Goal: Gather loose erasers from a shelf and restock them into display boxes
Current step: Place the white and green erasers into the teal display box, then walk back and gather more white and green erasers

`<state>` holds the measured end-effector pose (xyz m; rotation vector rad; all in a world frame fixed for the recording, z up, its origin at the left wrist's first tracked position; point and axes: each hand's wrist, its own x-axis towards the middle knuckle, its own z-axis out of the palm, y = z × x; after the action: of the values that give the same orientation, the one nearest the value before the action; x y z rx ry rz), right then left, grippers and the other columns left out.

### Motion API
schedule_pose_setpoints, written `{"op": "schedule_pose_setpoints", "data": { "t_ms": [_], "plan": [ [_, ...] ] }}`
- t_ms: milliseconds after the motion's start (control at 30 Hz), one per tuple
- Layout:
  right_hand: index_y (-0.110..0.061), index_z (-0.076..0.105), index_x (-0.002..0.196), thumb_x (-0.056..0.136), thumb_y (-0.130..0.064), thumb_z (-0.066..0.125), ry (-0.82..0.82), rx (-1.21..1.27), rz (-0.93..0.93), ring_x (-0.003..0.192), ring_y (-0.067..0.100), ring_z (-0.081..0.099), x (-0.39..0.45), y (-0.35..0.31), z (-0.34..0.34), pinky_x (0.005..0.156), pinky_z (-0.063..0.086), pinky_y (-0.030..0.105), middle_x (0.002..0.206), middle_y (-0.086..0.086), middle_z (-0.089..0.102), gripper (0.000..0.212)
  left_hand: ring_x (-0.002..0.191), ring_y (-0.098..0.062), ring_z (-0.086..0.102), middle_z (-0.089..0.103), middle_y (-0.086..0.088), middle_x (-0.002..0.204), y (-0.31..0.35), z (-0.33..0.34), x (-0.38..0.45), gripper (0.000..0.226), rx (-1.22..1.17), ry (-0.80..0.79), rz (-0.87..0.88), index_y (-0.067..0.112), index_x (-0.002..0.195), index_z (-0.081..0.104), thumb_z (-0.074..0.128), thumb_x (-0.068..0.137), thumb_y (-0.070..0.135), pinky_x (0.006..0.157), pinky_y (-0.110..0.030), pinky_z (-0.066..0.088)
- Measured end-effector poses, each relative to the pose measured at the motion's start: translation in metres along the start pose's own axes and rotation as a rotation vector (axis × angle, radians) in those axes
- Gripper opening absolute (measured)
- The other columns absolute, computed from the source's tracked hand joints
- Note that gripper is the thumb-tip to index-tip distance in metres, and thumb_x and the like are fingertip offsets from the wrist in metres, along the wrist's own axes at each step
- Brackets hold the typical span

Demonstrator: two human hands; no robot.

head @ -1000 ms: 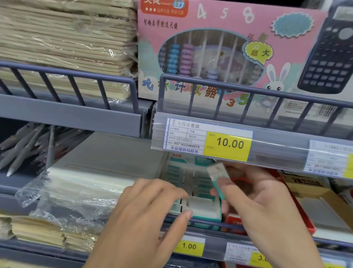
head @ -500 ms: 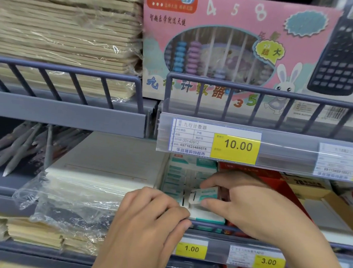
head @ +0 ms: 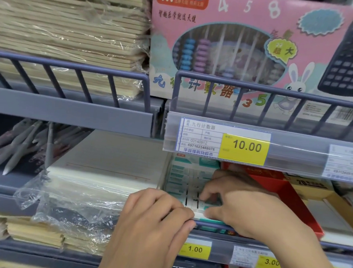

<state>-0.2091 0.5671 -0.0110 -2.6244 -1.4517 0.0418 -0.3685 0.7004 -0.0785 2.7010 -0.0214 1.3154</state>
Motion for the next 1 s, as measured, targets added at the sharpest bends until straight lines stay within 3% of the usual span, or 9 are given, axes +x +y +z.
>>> {"op": "schedule_pose_setpoints", "data": {
  "t_ms": [200, 267, 333, 400, 467, 633, 800, 933, 1000],
  "plan": [
    [-0.034, 0.066, 0.115, 0.092, -0.048, 0.059, 0.034, -0.043, -0.048, 0.106, 0.009, 0.036, -0.012, 0.0, -0.004, 0.094, 0.039, 0.029, 0.108, -0.018, 0.059, 0.027, 0.089, -0.015, 0.062, 0.07, 0.016, 0.091, 0.002, -0.006, 0.001, 0.026, -0.045, -0.077, -0.031, 0.028, 0.094, 0.079, 0.056, 0.096, 0.039, 0.088, -0.033, 0.04],
    [-0.039, 0.063, 0.12, 0.095, -0.049, 0.054, 0.12, 0.024, -0.001, 0.107, 0.007, 0.046, -0.021, -0.005, -0.007, 0.089, 0.042, 0.025, 0.11, -0.02, 0.062, 0.028, 0.094, -0.013, 0.06, 0.07, 0.017, 0.098, 0.005, -0.013, 0.004, 0.026, -0.117, -0.133, -0.074, 0.028, 0.101, 0.077, 0.054, 0.097, 0.04, 0.088, -0.031, 0.039],
    [-0.043, 0.061, 0.118, 0.096, -0.05, 0.052, 0.257, 0.097, 0.046, 0.089, 0.0, 0.056, -0.031, -0.016, -0.006, 0.072, 0.043, 0.018, 0.099, -0.024, 0.066, 0.025, 0.102, -0.004, 0.055, 0.067, 0.022, 0.108, 0.009, -0.023, 0.007, 0.027, -0.228, -0.159, -0.171, 0.031, 0.114, 0.071, 0.052, 0.099, 0.042, 0.088, -0.026, 0.04],
    [-0.043, 0.063, 0.102, 0.093, -0.048, 0.056, 0.44, 0.282, 0.069, 0.075, -0.001, 0.058, -0.044, -0.029, 0.001, 0.061, 0.042, 0.015, 0.083, -0.029, 0.064, 0.013, 0.112, 0.007, 0.053, 0.061, 0.031, 0.117, 0.012, -0.033, 0.01, 0.027, -0.346, -0.112, -0.285, 0.036, 0.124, 0.066, 0.054, 0.101, 0.043, 0.088, -0.019, 0.044],
    [-0.04, 0.066, 0.097, 0.091, -0.04, 0.062, 0.58, 0.583, 0.085, 0.079, 0.003, 0.06, -0.061, -0.043, 0.01, 0.063, 0.045, 0.015, 0.09, -0.023, 0.065, 0.007, 0.117, 0.008, 0.054, 0.061, 0.034, 0.119, 0.017, -0.045, 0.01, 0.025, -0.419, -0.013, -0.333, 0.037, 0.124, 0.064, 0.058, 0.1, 0.038, 0.089, -0.014, 0.045],
    [-0.034, 0.071, 0.108, 0.092, -0.029, 0.066, 0.642, 1.051, 0.161, 0.07, 0.009, 0.063, -0.117, -0.066, 0.049, 0.062, 0.051, 0.016, 0.087, -0.004, 0.07, 0.018, 0.103, -0.011, 0.066, 0.07, 0.02, 0.113, 0.032, -0.059, -0.012, 0.022, -0.641, 0.057, -0.324, 0.041, 0.117, 0.063, 0.06, 0.1, 0.028, 0.082, -0.011, 0.045],
    [-0.024, 0.073, 0.105, 0.091, -0.022, 0.068, 0.574, 1.223, 0.401, 0.064, 0.012, 0.057, -0.178, -0.067, 0.114, 0.06, 0.048, 0.02, 0.077, 0.0, 0.067, 0.015, 0.096, -0.012, 0.073, 0.077, 0.015, 0.108, 0.043, -0.036, -0.061, 0.02, -1.066, -0.229, -0.526, 0.042, 0.112, 0.068, 0.06, 0.095, 0.037, 0.076, -0.017, 0.055],
    [-0.03, 0.075, 0.099, 0.086, -0.032, 0.071, 0.462, 1.3, 0.714, 0.065, 0.013, 0.057, -0.236, -0.061, 0.175, 0.056, 0.047, 0.023, 0.081, 0.006, 0.069, 0.015, 0.096, -0.01, 0.073, 0.078, 0.014, 0.107, 0.05, 0.01, -0.121, 0.019, -1.118, -0.603, -0.697, 0.047, 0.107, 0.07, 0.061, 0.09, 0.048, 0.079, -0.025, 0.058],
    [-0.029, 0.075, 0.097, 0.09, -0.021, 0.069, 0.426, 1.311, 0.861, 0.064, 0.014, 0.057, -0.268, -0.056, 0.208, 0.056, 0.046, 0.023, 0.081, 0.011, 0.068, 0.012, 0.097, -0.013, 0.073, 0.079, 0.012, 0.106, 0.053, 0.037, -0.161, 0.012, -1.125, -0.788, -0.842, 0.046, 0.103, 0.071, 0.065, 0.097, 0.038, 0.082, -0.031, 0.058]
  ]
}}
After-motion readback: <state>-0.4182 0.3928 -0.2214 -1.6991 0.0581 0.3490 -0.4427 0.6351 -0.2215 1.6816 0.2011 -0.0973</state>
